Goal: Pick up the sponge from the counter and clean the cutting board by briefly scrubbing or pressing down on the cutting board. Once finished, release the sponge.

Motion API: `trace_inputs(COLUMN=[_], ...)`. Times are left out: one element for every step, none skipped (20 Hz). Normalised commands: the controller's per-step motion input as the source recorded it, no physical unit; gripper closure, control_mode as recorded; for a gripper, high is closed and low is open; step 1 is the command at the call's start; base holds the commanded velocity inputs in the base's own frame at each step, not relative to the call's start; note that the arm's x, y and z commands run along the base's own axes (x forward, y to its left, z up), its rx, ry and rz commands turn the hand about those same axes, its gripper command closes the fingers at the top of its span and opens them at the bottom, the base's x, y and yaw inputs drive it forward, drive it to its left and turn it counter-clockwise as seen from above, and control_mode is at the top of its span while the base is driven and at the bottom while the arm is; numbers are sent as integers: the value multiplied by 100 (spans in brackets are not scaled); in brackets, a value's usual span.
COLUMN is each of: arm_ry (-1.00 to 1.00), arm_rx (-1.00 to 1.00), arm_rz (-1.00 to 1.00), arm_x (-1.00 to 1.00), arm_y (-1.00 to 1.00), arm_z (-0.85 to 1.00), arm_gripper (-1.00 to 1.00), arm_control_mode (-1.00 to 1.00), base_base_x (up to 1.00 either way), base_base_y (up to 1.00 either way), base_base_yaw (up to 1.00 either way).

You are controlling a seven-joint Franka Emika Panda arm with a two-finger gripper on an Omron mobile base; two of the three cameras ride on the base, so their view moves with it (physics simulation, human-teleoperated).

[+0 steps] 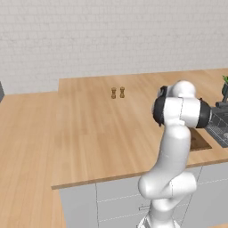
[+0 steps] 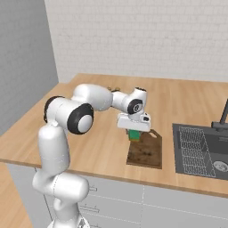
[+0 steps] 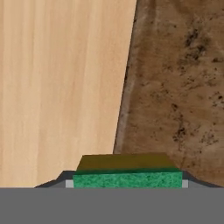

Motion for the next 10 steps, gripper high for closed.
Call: trace_inputs(arm_ry=[-5, -5, -4, -3, 0, 0, 0, 0, -1, -2], arm_rx=[0, 0, 0, 0, 0, 0, 0, -2, -4, -7], arm_rz=[0, 0, 0, 0, 0, 0, 0, 0, 0, 0], arm_x=[34, 34, 34, 37, 42, 45, 44, 36, 30, 20], arm_y=[0, 0, 0, 0, 0, 0, 0, 0, 0, 0], arm_z=[0, 0, 0, -1, -9, -11, -15, -22, -24, -29], arm_gripper=[100, 100, 100, 100, 100, 100, 100, 100, 100, 100], arm_control_mode=[-100, -100, -100, -100, -100, -100, -100, -100, -100, -100], base_base_x=[0, 0, 0, 0, 0, 0, 0, 0, 0, 0], base_base_y=[0, 0, 0, 0, 0, 0, 0, 0, 0, 0], base_base_yaw=[0, 0, 0, 0, 0, 0, 0, 0, 0, 0])
